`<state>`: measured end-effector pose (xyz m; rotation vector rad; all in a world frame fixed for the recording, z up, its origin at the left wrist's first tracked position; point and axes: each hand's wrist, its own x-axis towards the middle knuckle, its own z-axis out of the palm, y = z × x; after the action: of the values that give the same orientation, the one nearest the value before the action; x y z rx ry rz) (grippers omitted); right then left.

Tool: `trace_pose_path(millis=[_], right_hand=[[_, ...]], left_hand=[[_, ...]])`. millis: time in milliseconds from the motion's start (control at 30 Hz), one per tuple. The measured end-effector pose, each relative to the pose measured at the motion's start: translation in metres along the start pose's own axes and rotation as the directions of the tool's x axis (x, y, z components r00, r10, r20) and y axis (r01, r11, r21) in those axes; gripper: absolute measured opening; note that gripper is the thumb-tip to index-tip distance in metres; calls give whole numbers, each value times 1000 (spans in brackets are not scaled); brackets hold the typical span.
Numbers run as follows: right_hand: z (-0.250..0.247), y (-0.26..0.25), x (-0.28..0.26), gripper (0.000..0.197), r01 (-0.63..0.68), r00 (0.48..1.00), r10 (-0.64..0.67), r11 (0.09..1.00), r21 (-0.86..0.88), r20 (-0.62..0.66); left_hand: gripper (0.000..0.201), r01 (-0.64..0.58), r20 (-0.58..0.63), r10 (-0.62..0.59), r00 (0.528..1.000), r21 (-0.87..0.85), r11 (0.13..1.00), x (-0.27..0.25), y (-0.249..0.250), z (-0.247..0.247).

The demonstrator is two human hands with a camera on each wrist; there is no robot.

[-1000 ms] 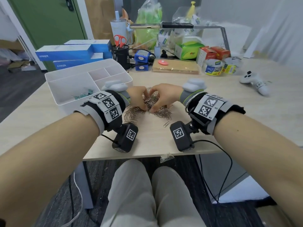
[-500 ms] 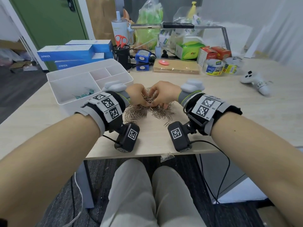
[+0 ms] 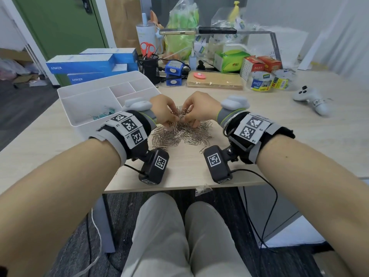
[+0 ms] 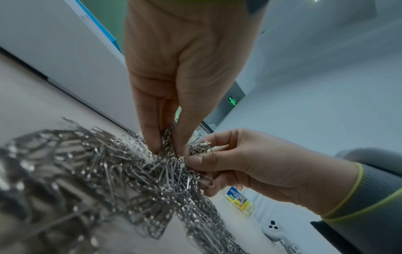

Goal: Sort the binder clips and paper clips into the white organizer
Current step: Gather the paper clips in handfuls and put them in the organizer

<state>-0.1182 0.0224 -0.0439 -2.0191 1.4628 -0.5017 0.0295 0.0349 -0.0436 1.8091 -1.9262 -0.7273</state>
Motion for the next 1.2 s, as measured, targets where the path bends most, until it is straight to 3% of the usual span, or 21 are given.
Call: trace_pose_path(millis=[300, 533, 733, 833, 933, 1200], right_hand=[[-9, -21, 5, 33, 34, 999, -34, 999, 9, 8], [-20, -63, 33, 17, 146, 988, -146, 989, -8, -54], [-14, -86, 64, 18, 177, 984, -177, 984, 0, -36], [-3, -87, 77, 19, 170, 985, -170, 985, -19, -20], [8, -85, 84, 26, 174, 979, -188, 971, -162, -75], [9, -82, 84, 22, 188, 981, -194, 965, -181, -17]], left_hand=[[20, 41, -20, -46, 999, -193, 980, -2, 0, -19], [16, 13, -121, -51, 991, -298, 954, 2, 0, -64], [12, 19, -242, -83, 967, -258, 966, 11, -17, -87], [23, 38, -293, -114, 949, -253, 967, 18, -31, -83], [27, 87, -295, -136, 946, -173, 981, 22, -41, -76], [30, 125, -249, -116, 962, 20, 992, 19, -42, -72]])
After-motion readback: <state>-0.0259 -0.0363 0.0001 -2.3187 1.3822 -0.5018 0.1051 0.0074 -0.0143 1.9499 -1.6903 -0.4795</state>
